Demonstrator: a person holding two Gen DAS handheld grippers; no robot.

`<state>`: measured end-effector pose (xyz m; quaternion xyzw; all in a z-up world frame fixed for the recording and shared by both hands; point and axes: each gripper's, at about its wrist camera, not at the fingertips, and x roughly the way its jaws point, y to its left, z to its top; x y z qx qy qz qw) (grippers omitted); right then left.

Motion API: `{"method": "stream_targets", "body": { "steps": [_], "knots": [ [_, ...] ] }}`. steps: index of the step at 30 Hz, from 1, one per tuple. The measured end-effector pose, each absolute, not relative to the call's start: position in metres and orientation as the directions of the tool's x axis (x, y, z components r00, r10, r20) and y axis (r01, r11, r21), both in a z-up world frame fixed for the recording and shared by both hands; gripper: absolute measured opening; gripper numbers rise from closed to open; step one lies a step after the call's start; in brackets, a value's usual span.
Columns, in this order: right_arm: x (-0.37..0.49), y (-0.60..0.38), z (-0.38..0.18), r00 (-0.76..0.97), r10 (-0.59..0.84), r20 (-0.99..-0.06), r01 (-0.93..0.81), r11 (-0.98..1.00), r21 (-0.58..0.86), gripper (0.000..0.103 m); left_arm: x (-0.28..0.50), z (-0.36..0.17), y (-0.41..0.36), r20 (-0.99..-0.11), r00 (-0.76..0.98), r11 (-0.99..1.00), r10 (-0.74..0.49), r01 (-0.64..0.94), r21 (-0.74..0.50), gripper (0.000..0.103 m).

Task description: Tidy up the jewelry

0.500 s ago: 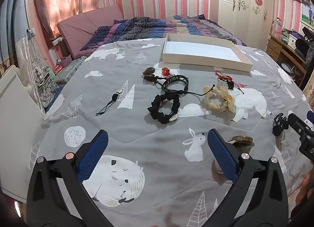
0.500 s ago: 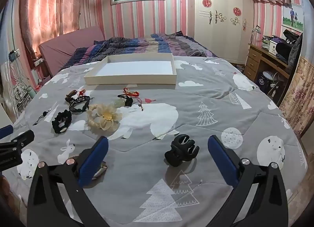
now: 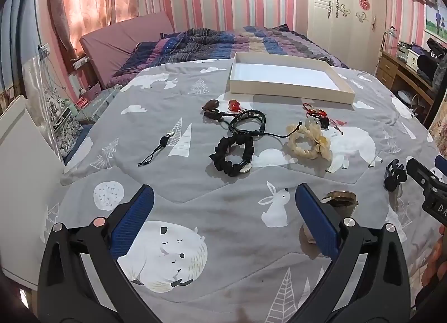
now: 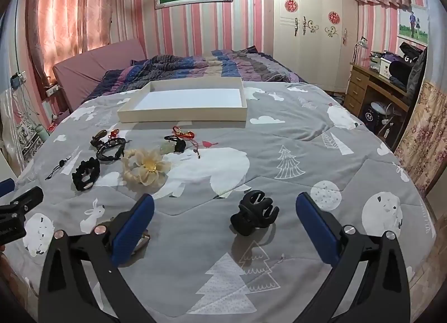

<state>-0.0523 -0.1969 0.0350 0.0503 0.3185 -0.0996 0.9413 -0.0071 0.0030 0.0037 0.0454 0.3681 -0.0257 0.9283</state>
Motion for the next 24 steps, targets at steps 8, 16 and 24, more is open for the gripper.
{"method": "stream_targets", "body": {
  "steps": [8,16,24],
  "knots": [
    [-0.0518,-0.1981,0.0354,0.774,-0.158,-0.614,0.222,0.974,0.030,0.101,-0.0078,0.0041,0.0051,-0.682,0.731,0.995,-0.011,0.075,0.064,0.100],
    [-0.0495,-0.1983,0.0304,0.768,-0.154,-0.622,0.224,0.974,0.034,0.101,-0.0077,0.0027,0.0091,-0.687,0.726,0.996,-0.008,0.066,0.058,0.100],
    [-0.0476,-0.1988,0.0291,0.760,-0.149,-0.633,0.227,0.973,0.044,0.101,-0.0056,0.0015,0.0098,-0.692,0.722,0.996,-0.010,0.067,0.055,0.100]
  ]
}}
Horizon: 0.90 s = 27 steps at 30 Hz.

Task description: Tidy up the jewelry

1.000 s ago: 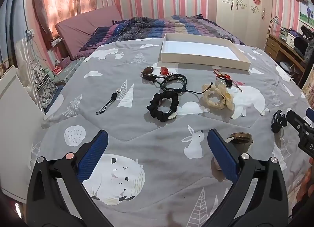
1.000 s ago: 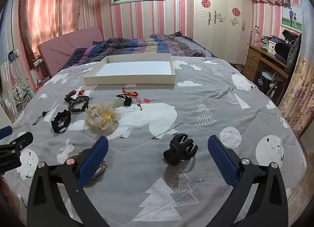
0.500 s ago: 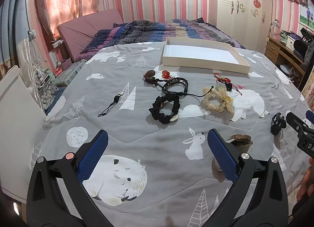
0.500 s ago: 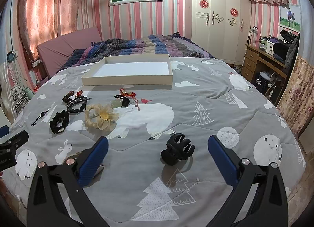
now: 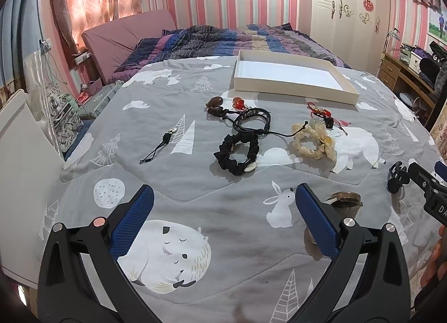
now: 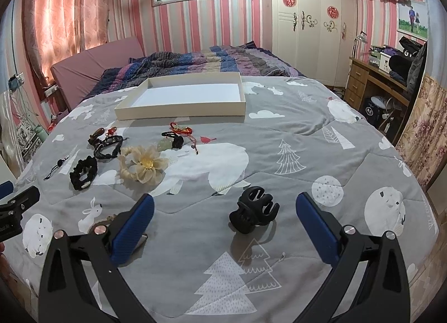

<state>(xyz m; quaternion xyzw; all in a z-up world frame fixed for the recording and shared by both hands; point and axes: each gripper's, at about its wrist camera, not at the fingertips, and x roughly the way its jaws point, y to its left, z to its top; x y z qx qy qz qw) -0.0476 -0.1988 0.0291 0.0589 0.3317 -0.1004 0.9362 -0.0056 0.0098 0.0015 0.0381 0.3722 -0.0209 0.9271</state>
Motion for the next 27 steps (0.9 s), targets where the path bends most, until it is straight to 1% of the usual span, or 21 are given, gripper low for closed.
{"method": "stream_targets", "body": {
  "steps": [27],
  "knots": [
    [-0.0391,-0.1978,0.0247,0.750,-0.143,-0.646,0.221,0.974,0.041,0.101,0.0007,-0.0012,0.0074,-0.703,0.711,0.996,-0.010,0.073,0.059,0.100]
  ]
}}
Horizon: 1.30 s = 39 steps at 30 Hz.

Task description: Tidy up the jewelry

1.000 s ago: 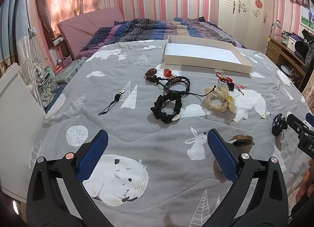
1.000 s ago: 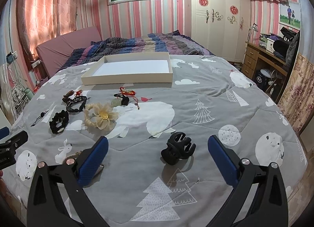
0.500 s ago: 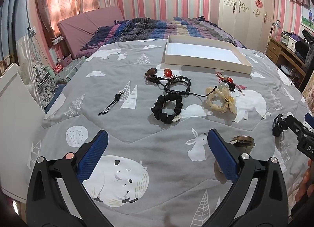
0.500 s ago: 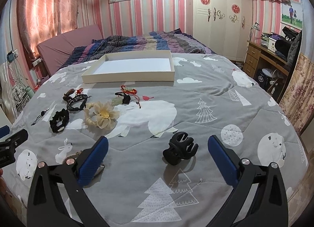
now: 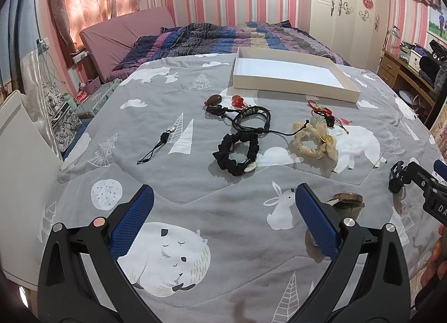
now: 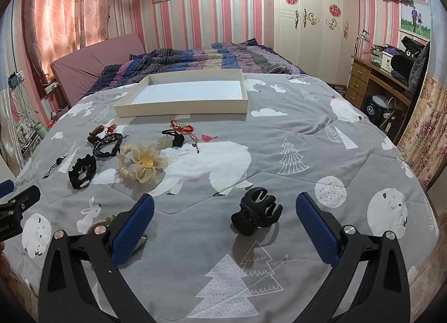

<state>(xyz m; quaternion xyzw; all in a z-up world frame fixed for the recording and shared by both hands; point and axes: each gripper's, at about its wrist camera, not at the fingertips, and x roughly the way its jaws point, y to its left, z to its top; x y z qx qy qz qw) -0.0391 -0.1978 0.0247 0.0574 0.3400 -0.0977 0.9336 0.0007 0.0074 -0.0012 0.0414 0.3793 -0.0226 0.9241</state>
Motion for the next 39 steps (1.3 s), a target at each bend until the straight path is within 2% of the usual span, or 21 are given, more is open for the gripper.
{"method": "stream_targets", "body": {
  "steps": [39],
  "knots": [
    [-0.027,-0.197,0.016,0.732,-0.152,-0.664,0.232,0.972,0.033,0.101,0.015,-0.010,0.007,-0.729,0.684,0.996,-0.015,0.074,0.050,0.100]
  ]
}}
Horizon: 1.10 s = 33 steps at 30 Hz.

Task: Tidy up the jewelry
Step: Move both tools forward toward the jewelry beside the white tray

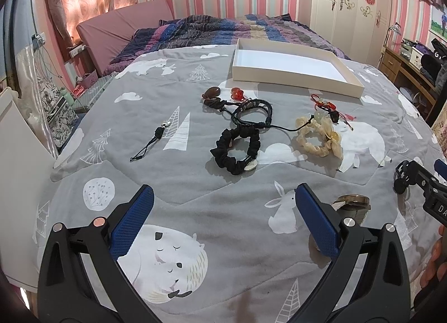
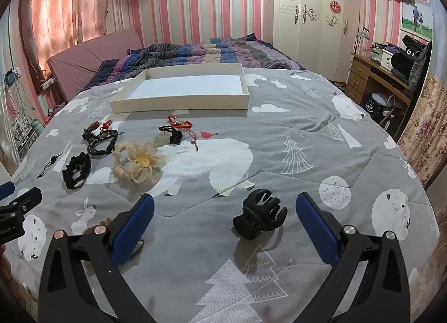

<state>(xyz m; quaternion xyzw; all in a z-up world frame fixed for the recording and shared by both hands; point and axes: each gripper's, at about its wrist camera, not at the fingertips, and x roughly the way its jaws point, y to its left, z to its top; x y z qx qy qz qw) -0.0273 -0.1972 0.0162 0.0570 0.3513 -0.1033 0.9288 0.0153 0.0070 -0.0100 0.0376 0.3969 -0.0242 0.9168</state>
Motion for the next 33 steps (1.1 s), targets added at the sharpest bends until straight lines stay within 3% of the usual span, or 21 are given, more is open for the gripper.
{"method": "stream_targets", "body": {
  "steps": [24,33],
  "knots": [
    [0.019,-0.197,0.020,0.688,-0.148,-0.710,0.218,0.976,0.007,0.101,0.073,-0.013,0.016,-0.770,0.638,0.996,-0.020,0.076,0.038,0.100],
    [0.051,-0.203,0.036,0.683,-0.061,-0.728,0.163,0.984,0.071,0.101,0.109,0.001,0.021,-0.789,0.614,0.996,-0.036,0.086,0.022,0.100]
  ]
}}
